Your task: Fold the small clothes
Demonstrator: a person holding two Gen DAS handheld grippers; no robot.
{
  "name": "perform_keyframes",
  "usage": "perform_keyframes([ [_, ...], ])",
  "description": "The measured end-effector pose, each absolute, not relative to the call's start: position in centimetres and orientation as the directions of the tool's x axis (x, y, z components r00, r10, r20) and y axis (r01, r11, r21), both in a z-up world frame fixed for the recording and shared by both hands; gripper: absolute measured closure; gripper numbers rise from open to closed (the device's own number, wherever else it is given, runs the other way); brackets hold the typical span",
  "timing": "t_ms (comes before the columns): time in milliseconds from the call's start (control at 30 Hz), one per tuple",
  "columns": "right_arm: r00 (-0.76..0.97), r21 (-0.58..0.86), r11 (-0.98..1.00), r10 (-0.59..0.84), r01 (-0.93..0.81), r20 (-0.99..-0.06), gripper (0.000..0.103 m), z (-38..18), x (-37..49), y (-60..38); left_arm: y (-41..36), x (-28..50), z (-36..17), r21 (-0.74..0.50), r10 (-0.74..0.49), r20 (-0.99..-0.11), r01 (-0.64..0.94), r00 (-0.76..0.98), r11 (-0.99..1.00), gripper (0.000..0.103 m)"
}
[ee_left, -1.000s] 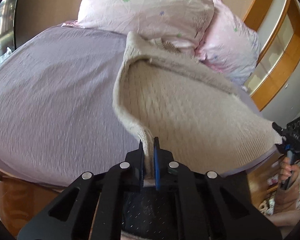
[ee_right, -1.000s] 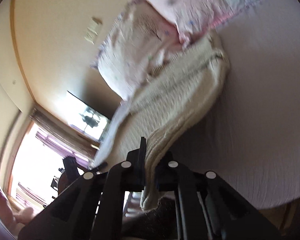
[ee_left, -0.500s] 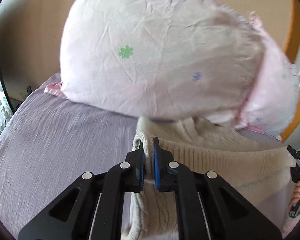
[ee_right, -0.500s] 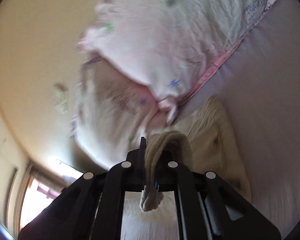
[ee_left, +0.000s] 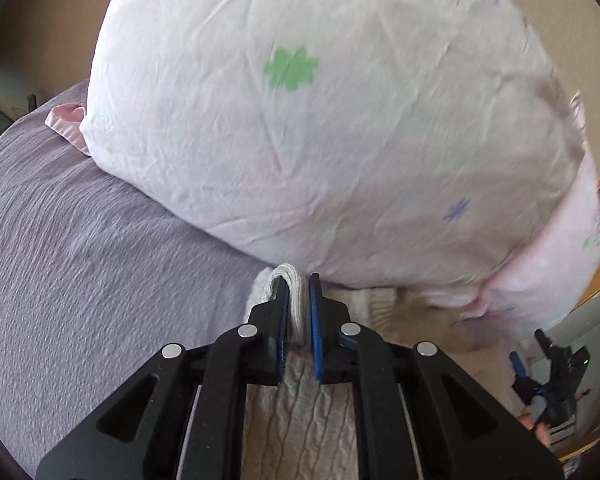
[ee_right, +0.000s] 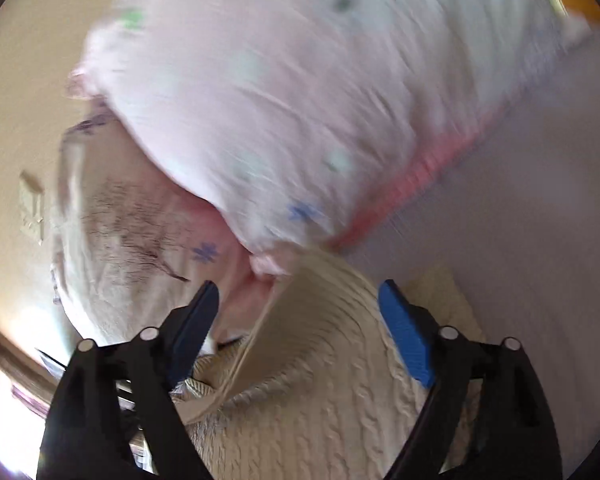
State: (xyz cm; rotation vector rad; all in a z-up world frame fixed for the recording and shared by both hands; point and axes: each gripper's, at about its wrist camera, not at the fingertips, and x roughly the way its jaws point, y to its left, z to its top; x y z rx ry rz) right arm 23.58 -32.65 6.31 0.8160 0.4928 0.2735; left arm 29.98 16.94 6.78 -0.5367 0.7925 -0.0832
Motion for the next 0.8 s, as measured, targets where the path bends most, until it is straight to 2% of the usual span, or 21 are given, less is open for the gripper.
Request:
perform_keyframes([
  [67, 0.830, 0.722, 0.683, 0.462, -0.110, -0.312, 0.020, 7.0, 22.6, -31.2, 16.9, 29.4, 7.5, -0.487, -0.280, -0.636, -0.093, 0.719, 0.868, 0.092],
  [133, 0.804, 0.671, 0.726, 0.484, -0.148, -0.346, 0.020, 7.2, 21.7, -29.4, 17.1, 28.5, 8.2, -0.478, -0.261, -0.603, -0.079, 0.754, 0.875, 0.076],
  [200, 0.776, 0.640, 0.753, 0.492, -0.152, -0.395, 0.020, 6.5, 20.9, -27.6, 17.5, 27.7, 9.4, -0.437, -0.166, -0.561, -0.119, 0.811, 0.892, 0.022],
  [233, 0.761, 0.635, 0.758, 0.497, -0.148, -0.416, 0.020, 5.9, 20.8, -27.0, 17.6, 27.6, 9.9, -0.424, -0.140, -0.543, -0.127, 0.828, 0.897, 0.021],
  [267, 0.743, 0.627, 0.767, 0.497, -0.135, -0.448, 0.020, 5.2, 20.8, -26.5, 17.6, 27.3, 10.2, -0.412, -0.151, -0.541, -0.104, 0.827, 0.905, 0.021],
  [333, 0.724, 0.624, 0.772, 0.498, -0.121, -0.476, 0.020, 4.4, 21.0, -26.0, 17.3, 27.3, 9.8, -0.378, -0.169, -0.602, -0.093, 0.780, 0.921, 0.021],
  [400, 0.733, 0.611, 0.778, 0.500, -0.146, -0.462, 0.020, 4.7, 20.6, -25.2, 16.9, 26.9, 8.1, -0.344, -0.192, -0.694, -0.085, 0.694, 0.935, 0.022],
  [500, 0.737, 0.598, 0.777, 0.519, -0.197, -0.432, 0.017, 4.7, 19.6, -24.7, 16.6, 25.8, 5.2, -0.376, -0.260, -0.755, -0.072, 0.602, 0.924, 0.029],
  [600, 0.729, 0.589, 0.779, 0.530, -0.216, -0.433, 0.016, 4.7, 19.8, -24.2, 16.5, 25.4, 2.6, -0.442, -0.335, -0.773, -0.077, 0.539, 0.894, 0.040],
  [733, 0.737, 0.606, 0.768, 0.528, -0.205, -0.421, 0.016, 4.5, 19.7, -24.8, 15.9, 25.0, 1.7, -0.482, -0.366, -0.748, -0.075, 0.554, 0.873, 0.047],
  [800, 0.746, 0.624, 0.753, 0.534, -0.207, -0.397, 0.016, 4.5, 19.6, -25.3, 16.1, 25.6, 1.4, -0.517, -0.382, -0.745, -0.111, 0.546, 0.849, 0.073],
])
